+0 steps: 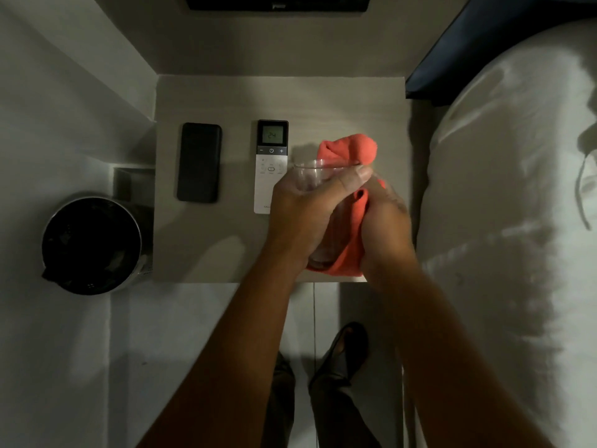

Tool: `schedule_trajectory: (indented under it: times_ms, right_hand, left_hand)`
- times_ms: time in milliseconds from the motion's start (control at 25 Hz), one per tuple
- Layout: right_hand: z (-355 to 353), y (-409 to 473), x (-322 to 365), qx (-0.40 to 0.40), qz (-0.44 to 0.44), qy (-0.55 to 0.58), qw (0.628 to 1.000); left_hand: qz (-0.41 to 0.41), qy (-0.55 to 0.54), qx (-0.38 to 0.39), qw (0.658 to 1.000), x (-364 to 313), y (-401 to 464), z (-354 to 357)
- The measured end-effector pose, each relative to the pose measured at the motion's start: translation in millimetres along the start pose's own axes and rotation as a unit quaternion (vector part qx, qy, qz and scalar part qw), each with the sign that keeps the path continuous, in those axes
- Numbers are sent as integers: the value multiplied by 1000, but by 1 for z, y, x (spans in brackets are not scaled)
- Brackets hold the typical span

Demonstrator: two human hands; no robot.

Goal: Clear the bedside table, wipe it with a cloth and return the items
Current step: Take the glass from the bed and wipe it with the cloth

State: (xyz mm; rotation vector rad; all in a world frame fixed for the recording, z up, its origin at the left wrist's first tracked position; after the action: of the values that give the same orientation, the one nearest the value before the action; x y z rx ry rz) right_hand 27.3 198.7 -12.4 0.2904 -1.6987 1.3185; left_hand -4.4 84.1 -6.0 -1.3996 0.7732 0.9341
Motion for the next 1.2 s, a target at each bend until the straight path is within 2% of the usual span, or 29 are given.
schedule_trajectory:
  times_ms: [80, 120, 240, 360, 560, 840, 960, 1040, 1160, 1200]
  right_hand:
    - [2, 8, -8, 56, 149, 83, 984]
    - [6, 8, -9, 106, 187, 109, 970]
    - [3, -4, -21, 213, 233, 176, 933]
    - [-19, -16, -49, 203, 283, 189, 918]
    - [-59, -16, -57, 149, 255, 231, 927]
    - [-76, -3, -43, 100, 244, 179, 948]
    - [-74, -1, -35, 101, 241, 185, 947]
    - [-73, -3, -26, 107, 242, 188, 946]
    - [-79, -11, -2, 107, 240, 201, 944]
    - [-83, -17, 10, 106, 231, 217, 942]
  left_hand:
    - [82, -15, -3, 996, -8, -2, 5]
    - [116, -18, -17, 993, -13, -1, 6]
    - [185, -10, -51, 981, -20, 12, 13]
    - [244, 39, -50, 968, -20, 45, 21]
    - [243, 142, -19, 959, 2, 92, 24]
    - [242, 148, -8, 959, 19, 108, 33]
    - [200, 180, -2, 963, 28, 110, 26]
    - [138, 183, -1, 973, 33, 94, 17]
    - [126, 171, -103, 972, 26, 19, -3]
    - [123, 154, -86, 977, 21, -15, 1]
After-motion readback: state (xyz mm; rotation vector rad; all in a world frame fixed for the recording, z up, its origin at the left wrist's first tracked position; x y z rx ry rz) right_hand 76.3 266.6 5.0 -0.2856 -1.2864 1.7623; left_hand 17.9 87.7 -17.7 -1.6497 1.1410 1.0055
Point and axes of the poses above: each hand's wrist, its own y-axis towards the middle knuckle, its own z-axis out of the palm, x = y × z, the point moved 6 cm from there along y, towards the middle knuckle, and after that the axes turned 5 degrees about -x, right-handed, at the moved point
